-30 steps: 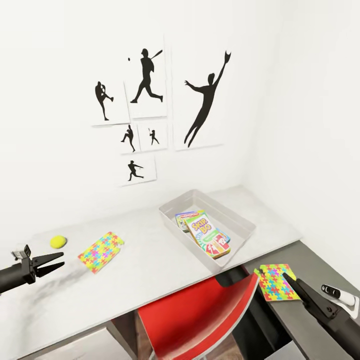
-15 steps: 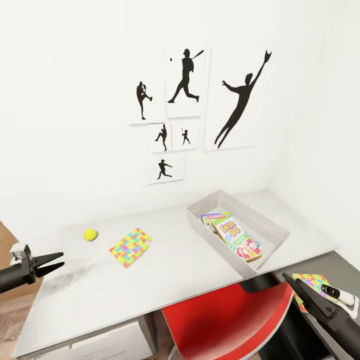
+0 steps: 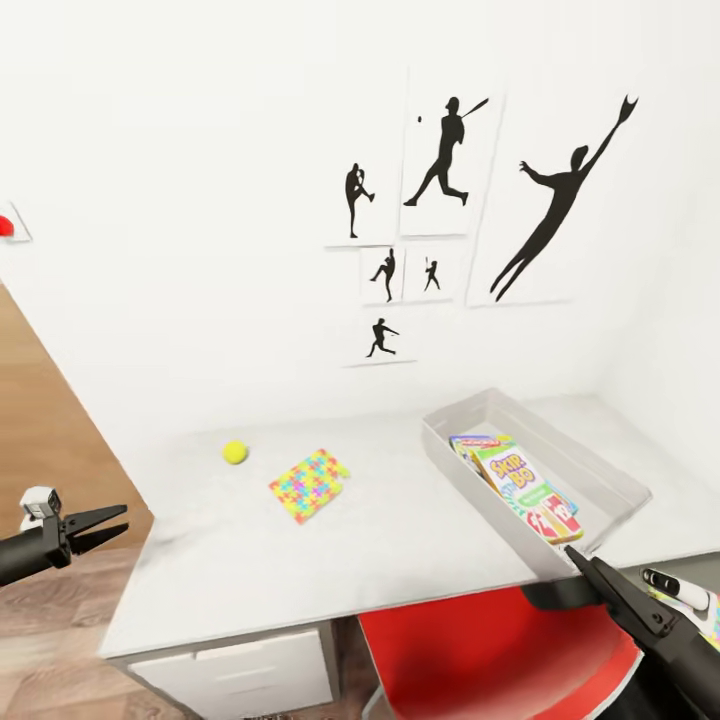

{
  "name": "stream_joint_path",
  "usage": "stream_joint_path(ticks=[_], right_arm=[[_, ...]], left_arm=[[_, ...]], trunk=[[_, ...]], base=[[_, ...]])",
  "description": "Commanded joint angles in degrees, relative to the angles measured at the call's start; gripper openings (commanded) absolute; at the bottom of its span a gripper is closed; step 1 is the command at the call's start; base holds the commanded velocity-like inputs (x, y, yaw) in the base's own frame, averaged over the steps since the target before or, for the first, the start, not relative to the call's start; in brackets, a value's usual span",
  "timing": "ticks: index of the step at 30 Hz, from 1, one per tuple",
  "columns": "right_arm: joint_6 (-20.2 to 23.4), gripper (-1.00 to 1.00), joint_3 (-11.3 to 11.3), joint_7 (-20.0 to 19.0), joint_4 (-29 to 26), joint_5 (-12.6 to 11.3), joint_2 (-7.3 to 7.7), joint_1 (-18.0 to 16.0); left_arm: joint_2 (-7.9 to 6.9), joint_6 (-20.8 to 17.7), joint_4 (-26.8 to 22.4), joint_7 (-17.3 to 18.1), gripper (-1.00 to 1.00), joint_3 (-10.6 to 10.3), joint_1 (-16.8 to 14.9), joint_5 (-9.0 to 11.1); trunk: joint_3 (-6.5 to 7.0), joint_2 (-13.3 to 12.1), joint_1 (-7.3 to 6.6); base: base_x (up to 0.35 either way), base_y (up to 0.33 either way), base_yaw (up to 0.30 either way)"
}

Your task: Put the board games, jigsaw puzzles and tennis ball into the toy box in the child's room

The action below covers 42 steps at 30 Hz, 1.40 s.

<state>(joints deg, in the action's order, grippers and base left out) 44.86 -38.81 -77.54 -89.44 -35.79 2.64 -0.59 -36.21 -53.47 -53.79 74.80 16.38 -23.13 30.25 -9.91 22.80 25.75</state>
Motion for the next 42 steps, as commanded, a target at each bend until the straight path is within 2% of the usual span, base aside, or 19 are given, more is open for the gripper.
stream_joint_path(ticks=[1, 13, 42], right_arm=[[0.49, 1.0, -0.04, -0.06, -0.03, -0.18, 0.05, -0.03], [0.77, 1.0, -0.07, -0.06, -0.02, -0.17, 0.29, -0.03], [0.49, 1.0, 0.01, 0.69, 0.02, -0.16, 0.18, -0.03]], left_arm=[[-0.01, -0.49, 0.05, 0.08, 1.0, -0.04, -0.07, 0.16], [-0.01, -0.49, 0.19, 0.08, 1.0, 0.01, -0.07, 0.16], [-0.35, -0.4, 0.26, 0.1, 1.0, 0.14, -0.07, 0.16]], trunk=[[-0.12, 0.12, 0.03], [-0.16, 0.12, 0.03], [-0.17, 0.12, 0.03]], base=[[-0.032, 0.171, 0.291], [-0.007, 0.103, 0.252], [0.065, 0.031, 0.009]])
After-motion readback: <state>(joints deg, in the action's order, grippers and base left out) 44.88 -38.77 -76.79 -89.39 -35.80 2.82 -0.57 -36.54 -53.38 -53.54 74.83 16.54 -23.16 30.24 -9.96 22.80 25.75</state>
